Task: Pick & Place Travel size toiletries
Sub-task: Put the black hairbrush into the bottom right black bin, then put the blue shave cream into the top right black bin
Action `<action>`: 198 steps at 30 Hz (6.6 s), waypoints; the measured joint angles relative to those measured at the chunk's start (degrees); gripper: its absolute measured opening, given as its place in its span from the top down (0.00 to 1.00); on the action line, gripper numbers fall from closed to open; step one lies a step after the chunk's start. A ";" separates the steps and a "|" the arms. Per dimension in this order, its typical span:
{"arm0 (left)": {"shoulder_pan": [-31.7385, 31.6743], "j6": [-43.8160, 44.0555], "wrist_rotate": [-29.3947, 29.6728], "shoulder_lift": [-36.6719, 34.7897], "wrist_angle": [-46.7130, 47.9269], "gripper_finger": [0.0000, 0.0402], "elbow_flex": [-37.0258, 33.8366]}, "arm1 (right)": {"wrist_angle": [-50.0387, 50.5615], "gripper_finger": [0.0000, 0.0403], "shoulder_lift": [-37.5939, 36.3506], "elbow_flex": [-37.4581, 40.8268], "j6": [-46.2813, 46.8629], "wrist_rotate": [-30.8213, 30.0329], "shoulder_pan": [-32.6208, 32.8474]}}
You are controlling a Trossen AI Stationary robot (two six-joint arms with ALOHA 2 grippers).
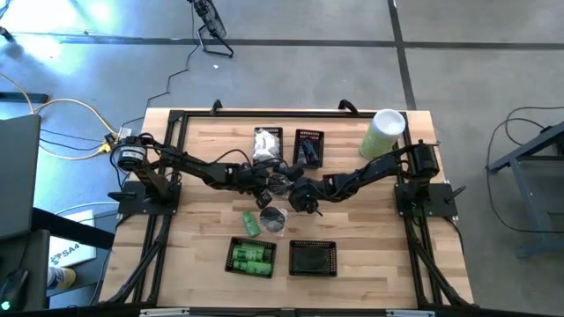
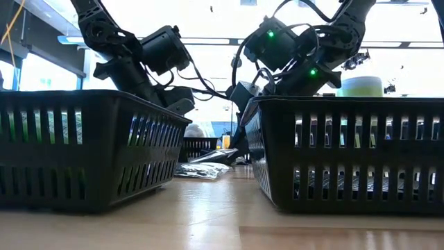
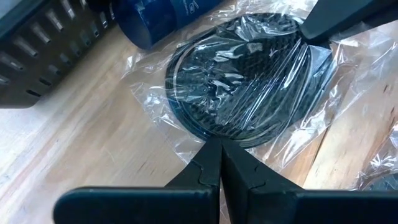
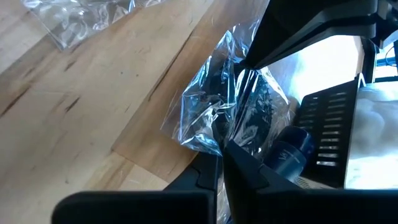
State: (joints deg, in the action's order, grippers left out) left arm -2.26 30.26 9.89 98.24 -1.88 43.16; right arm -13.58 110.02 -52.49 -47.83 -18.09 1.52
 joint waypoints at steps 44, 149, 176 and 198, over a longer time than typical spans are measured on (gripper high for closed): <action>0.09 -15.86 0.94 -6.07 -11.00 0.58 -0.13 | 0.25 0.99 -0.93 -0.04 3.74 0.05 0.36; 3.39 -26.97 1.57 -42.80 -25.04 0.58 -30.01 | 27.87 0.99 -28.00 0.02 74.89 14.30 28.31; 3.39 -26.96 1.64 -42.80 -25.00 0.58 -29.99 | 24.82 0.58 -28.00 0.02 70.63 13.29 25.61; 3.39 -28.50 1.84 -42.78 -24.97 0.58 -29.99 | 13.51 0.92 -28.04 -0.02 44.54 12.02 0.73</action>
State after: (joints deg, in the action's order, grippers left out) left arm 1.13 1.76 11.73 55.45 -26.85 13.17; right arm -0.07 81.97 -52.51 -3.29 -6.07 2.25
